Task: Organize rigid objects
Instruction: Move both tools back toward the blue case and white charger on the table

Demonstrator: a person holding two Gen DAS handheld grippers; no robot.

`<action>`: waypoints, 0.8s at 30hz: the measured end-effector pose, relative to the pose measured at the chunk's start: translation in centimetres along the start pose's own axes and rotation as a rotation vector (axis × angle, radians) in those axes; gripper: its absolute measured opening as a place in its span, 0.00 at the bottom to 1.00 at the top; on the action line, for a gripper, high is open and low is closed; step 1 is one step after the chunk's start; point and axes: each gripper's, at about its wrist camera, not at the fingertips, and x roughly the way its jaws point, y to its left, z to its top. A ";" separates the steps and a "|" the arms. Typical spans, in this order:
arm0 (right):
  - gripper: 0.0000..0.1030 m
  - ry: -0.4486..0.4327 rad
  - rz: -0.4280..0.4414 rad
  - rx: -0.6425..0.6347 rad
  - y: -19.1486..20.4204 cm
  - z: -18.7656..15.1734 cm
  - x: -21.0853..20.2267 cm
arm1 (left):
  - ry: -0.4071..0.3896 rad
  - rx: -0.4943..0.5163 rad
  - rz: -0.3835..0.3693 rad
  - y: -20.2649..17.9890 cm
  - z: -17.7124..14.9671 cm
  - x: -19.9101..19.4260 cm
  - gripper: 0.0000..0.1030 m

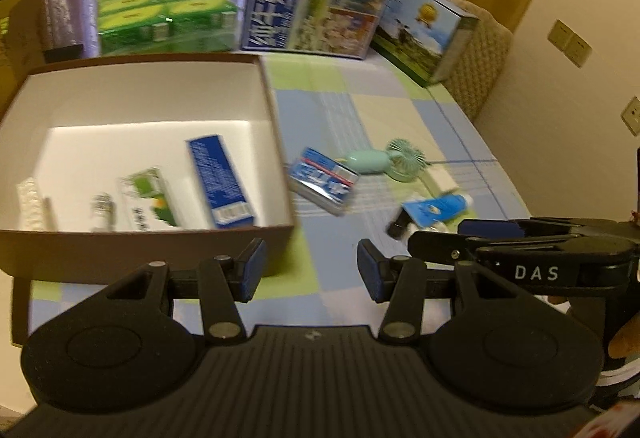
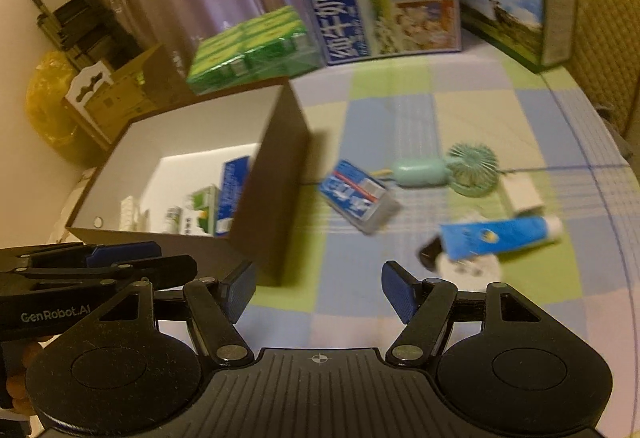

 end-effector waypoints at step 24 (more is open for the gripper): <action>0.64 0.026 -0.141 0.094 -16.0 0.2 -2.2 | 0.078 -0.009 0.028 -10.2 0.8 8.3 0.44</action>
